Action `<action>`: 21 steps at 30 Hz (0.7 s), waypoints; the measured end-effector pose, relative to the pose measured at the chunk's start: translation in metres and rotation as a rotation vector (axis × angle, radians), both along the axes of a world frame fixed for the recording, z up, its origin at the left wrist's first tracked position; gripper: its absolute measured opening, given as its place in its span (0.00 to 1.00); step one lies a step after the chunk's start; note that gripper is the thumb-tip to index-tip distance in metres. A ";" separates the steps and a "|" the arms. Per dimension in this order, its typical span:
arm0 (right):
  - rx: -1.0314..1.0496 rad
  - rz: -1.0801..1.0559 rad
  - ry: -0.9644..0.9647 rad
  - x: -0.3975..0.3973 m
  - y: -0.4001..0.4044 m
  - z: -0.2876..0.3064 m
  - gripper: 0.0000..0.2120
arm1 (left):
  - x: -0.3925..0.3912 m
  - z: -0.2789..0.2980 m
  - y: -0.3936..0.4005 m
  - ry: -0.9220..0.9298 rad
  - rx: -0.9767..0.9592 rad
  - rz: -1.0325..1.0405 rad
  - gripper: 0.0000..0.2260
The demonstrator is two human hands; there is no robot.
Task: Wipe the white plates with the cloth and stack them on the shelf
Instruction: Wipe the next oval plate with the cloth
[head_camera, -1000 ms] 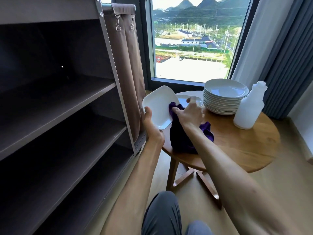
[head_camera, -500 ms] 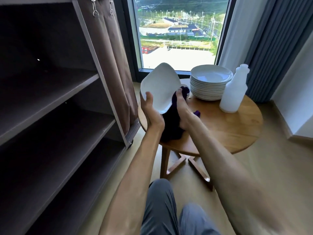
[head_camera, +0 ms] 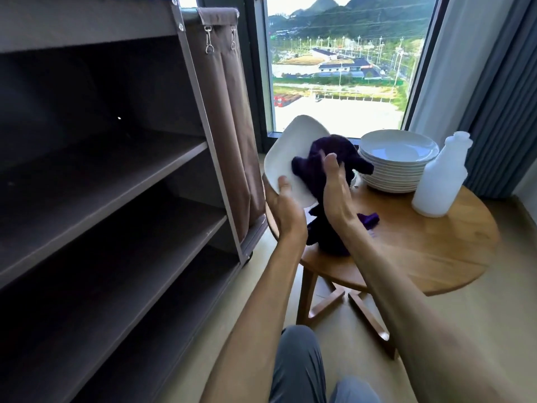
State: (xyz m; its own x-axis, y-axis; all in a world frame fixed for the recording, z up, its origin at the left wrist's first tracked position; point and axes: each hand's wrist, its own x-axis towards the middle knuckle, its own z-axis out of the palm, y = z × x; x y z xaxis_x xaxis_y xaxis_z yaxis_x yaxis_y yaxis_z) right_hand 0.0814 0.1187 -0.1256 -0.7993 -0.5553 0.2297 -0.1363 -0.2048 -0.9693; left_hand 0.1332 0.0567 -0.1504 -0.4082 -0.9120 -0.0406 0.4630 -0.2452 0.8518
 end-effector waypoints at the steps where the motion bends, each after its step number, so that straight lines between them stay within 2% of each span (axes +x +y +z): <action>1: 0.102 0.013 0.138 -0.001 -0.003 -0.001 0.24 | -0.002 -0.001 -0.001 -0.002 0.020 0.030 0.19; 4: 0.268 -0.076 0.432 -0.003 -0.008 -0.007 0.12 | -0.002 -0.011 -0.006 -0.034 0.102 0.063 0.19; 5: 0.273 -0.137 0.474 -0.001 -0.010 -0.011 0.15 | -0.001 -0.016 -0.007 -0.020 0.149 0.057 0.19; 7: 0.339 -0.275 0.442 0.003 -0.010 -0.019 0.32 | 0.000 -0.024 -0.006 0.025 0.218 0.056 0.19; 9: 0.436 -0.293 0.228 0.009 -0.010 -0.028 0.48 | 0.001 -0.025 -0.002 0.040 0.224 0.071 0.20; 10: 0.419 -0.227 0.106 0.014 -0.010 -0.031 0.48 | 0.001 -0.025 -0.001 0.048 0.202 0.073 0.20; 11: 0.346 -0.162 -0.017 0.017 -0.010 -0.034 0.42 | 0.001 -0.023 0.001 0.043 0.181 0.074 0.20; 14: 0.068 -0.103 -0.378 0.023 -0.011 -0.037 0.12 | -0.001 -0.026 0.007 0.038 0.168 0.040 0.14; 15: 0.014 -0.101 -0.445 0.023 -0.011 -0.036 0.07 | -0.001 -0.028 0.009 0.036 0.182 0.021 0.13; 18: -0.092 -0.090 -0.520 0.019 -0.009 -0.033 0.06 | 0.002 -0.032 0.005 0.062 0.208 -0.026 0.12; 21: -0.155 -0.143 -0.523 0.014 -0.009 -0.029 0.06 | 0.011 -0.025 0.001 0.074 0.157 -0.081 0.17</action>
